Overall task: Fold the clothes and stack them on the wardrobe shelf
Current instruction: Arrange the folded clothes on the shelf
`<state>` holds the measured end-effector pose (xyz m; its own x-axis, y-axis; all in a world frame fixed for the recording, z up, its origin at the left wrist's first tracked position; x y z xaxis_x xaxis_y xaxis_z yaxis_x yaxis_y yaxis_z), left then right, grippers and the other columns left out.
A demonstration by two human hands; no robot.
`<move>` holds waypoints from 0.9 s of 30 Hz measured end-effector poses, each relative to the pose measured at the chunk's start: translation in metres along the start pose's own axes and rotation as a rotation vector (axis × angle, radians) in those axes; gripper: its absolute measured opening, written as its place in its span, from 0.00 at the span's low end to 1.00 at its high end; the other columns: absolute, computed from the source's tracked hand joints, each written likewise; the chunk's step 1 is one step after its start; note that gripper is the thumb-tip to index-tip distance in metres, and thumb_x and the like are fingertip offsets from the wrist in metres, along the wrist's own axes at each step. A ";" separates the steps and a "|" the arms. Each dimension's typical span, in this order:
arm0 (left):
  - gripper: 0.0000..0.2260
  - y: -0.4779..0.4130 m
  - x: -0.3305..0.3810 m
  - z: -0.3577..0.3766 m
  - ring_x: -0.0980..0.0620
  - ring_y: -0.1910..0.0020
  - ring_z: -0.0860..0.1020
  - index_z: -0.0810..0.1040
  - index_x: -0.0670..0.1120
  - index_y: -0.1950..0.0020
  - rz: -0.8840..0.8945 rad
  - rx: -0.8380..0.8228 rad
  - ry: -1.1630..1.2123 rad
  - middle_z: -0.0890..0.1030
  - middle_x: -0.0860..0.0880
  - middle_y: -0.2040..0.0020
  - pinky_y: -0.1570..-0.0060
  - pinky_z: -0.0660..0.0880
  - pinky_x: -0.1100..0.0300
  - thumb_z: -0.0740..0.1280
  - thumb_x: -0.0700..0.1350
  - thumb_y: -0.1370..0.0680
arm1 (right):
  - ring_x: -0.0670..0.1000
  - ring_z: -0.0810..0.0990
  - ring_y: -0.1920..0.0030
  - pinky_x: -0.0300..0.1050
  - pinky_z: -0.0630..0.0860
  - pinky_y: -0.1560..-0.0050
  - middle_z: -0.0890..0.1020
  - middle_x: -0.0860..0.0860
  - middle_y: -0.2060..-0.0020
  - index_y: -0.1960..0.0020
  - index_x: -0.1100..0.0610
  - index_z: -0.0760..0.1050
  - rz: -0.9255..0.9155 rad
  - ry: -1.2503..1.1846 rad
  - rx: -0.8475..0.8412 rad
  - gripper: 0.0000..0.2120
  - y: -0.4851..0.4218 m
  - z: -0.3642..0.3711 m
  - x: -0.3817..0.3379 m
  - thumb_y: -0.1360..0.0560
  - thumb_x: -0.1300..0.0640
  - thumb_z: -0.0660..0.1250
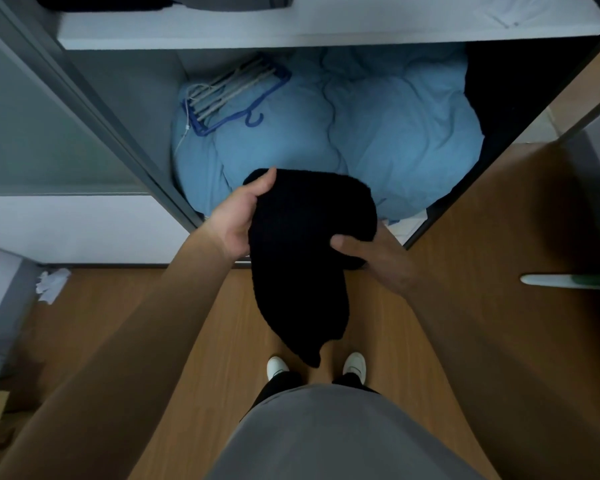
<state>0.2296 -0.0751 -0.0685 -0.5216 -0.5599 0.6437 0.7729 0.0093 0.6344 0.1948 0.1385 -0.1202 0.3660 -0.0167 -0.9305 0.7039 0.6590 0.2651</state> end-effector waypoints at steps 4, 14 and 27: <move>0.27 -0.005 -0.002 -0.015 0.44 0.45 0.84 0.86 0.42 0.46 0.022 -0.030 0.052 0.85 0.42 0.44 0.52 0.82 0.54 0.62 0.64 0.22 | 0.52 0.83 0.42 0.45 0.78 0.41 0.85 0.53 0.44 0.39 0.55 0.80 -0.031 -0.002 0.181 0.13 0.001 0.005 -0.008 0.23 0.59 0.71; 0.12 -0.004 -0.047 -0.045 0.49 0.55 0.85 0.85 0.46 0.48 0.044 -0.213 -0.224 0.86 0.46 0.53 0.58 0.81 0.60 0.76 0.47 0.30 | 0.52 0.86 0.53 0.44 0.83 0.53 0.85 0.56 0.50 0.39 0.63 0.79 0.302 -0.242 0.252 0.13 0.002 -0.002 -0.043 0.22 0.60 0.68; 0.14 -0.003 -0.032 -0.007 0.48 0.51 0.85 0.82 0.42 0.40 -0.014 -0.063 -0.033 0.85 0.43 0.45 0.53 0.81 0.59 0.67 0.48 0.21 | 0.56 0.74 0.31 0.53 0.70 0.30 0.77 0.56 0.32 0.23 0.61 0.62 0.124 -0.575 0.178 0.31 0.012 -0.030 -0.020 0.20 0.45 0.61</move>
<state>0.2465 -0.0629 -0.0934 -0.5436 -0.5316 0.6496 0.7861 -0.0510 0.6160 0.1780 0.1690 -0.1060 0.6864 -0.3836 -0.6178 0.7079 0.5469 0.4469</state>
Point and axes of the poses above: each hand's wrist, its own y-axis away from the middle knuckle, its own z-axis out of the palm, x = y × z, the point moved 1 cm from there along -y, towards the middle knuckle
